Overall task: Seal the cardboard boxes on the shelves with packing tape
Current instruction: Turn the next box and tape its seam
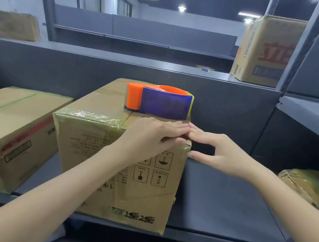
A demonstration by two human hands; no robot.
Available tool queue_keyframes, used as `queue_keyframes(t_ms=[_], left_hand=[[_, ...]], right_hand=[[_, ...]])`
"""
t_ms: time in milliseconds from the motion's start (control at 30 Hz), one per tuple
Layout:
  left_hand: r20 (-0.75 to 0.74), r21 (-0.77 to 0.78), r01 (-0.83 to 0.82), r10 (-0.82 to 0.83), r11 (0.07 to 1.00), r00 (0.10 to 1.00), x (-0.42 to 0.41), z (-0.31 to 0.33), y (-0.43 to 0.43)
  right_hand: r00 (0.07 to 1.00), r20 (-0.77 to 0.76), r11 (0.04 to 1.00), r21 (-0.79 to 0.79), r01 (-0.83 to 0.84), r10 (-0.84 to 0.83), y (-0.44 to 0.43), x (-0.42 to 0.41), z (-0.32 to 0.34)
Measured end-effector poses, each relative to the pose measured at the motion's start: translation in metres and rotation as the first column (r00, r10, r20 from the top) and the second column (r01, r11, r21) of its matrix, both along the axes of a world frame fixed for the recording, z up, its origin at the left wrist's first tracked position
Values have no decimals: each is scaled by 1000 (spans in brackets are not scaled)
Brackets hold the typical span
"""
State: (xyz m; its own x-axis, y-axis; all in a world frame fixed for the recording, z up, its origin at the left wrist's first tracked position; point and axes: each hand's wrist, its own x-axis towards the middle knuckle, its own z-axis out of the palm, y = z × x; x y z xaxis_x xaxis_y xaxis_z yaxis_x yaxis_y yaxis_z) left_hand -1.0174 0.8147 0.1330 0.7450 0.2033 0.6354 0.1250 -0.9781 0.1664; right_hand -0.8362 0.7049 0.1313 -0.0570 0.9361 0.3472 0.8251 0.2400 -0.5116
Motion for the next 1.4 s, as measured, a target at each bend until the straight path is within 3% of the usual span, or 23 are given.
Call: queue_keyframes(t_ms=[167, 333, 500, 600, 867, 967, 1100, 1267, 1400], left_hand=[[71, 24, -33, 31, 999, 997, 3, -1, -8], [51, 21, -71, 70, 997, 996, 4, -2, -13], [59, 58, -94, 91, 994, 994, 5, -2, -20], [102, 93, -97, 88, 991, 991, 6, -8, -21], [-50, 209, -67, 79, 975, 996, -7, -7, -14], [-8, 260, -155, 163, 953, 987, -17, -7, -10], [39, 240, -175, 171, 955, 985, -17, -10, -13], [-29, 192, -182, 191, 964, 981, -23, -10, -8], [-16, 121, -237, 241, 964, 970, -57, -11, 15]], right_hand=[[999, -46, 997, 75, -12, 15, 2, -2, -6], [997, -72, 993, 119, -16, 25, 1, -5, -13], [995, 88, 978, 210, 17, -36, 1, -6, -18], [982, 189, 985, 171, -13, -19, 1, -4, -14], [999, -43, 993, 113, -26, 31, 2, -6, -12], [997, -53, 995, 91, -50, 55, 1, -8, -11], [999, 37, 997, 77, -20, 17, -3, -10, -5], [938, 340, 992, 122, 35, -75, -3, -26, 2], [902, 426, 998, 46, 46, -61, 12, -46, 6]])
